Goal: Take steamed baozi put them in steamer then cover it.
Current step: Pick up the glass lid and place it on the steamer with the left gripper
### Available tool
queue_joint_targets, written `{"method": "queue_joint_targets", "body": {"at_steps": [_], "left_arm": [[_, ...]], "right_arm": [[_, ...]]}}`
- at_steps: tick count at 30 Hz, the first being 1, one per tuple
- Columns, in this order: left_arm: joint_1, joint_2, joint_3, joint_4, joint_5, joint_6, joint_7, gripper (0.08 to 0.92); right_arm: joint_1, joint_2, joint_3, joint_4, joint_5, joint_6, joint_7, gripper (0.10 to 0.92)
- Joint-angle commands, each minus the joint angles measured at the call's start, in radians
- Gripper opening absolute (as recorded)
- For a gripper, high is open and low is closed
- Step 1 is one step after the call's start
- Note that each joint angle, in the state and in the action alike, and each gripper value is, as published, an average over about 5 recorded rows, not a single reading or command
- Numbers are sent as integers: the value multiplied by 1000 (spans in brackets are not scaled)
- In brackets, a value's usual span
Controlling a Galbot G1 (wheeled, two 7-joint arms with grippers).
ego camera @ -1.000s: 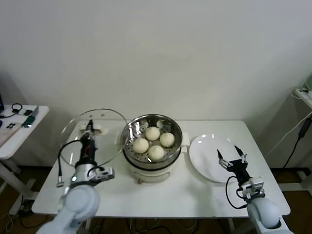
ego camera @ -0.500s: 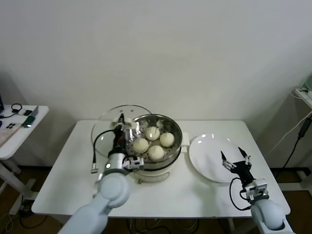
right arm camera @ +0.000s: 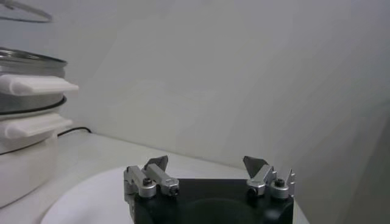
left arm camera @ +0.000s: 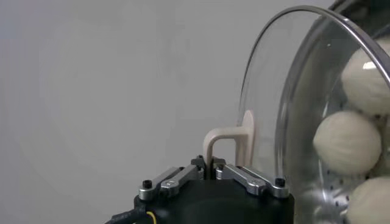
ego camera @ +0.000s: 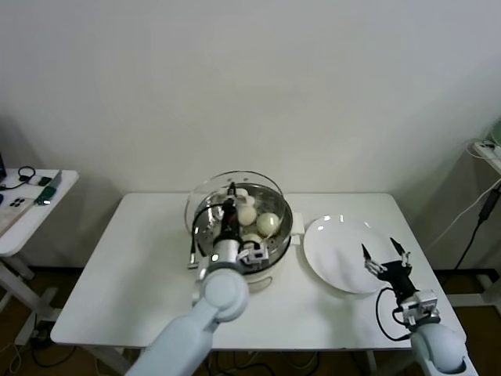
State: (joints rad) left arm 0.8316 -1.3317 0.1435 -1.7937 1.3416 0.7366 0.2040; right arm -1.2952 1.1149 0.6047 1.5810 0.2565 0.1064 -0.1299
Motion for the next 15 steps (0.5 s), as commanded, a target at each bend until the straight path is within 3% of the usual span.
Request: {"method": "queue_joint_targets", "body": {"at_steps": [1,15], "left_arm": [[-34,-78,39,110,22,49,21,146],[-37,-60,40,133,25,49,37,146]], "right_arm": [[-7,1,16,-1,-2,5,-9,823],[-14,8,23,-6,-6,12,-13,823]]}}
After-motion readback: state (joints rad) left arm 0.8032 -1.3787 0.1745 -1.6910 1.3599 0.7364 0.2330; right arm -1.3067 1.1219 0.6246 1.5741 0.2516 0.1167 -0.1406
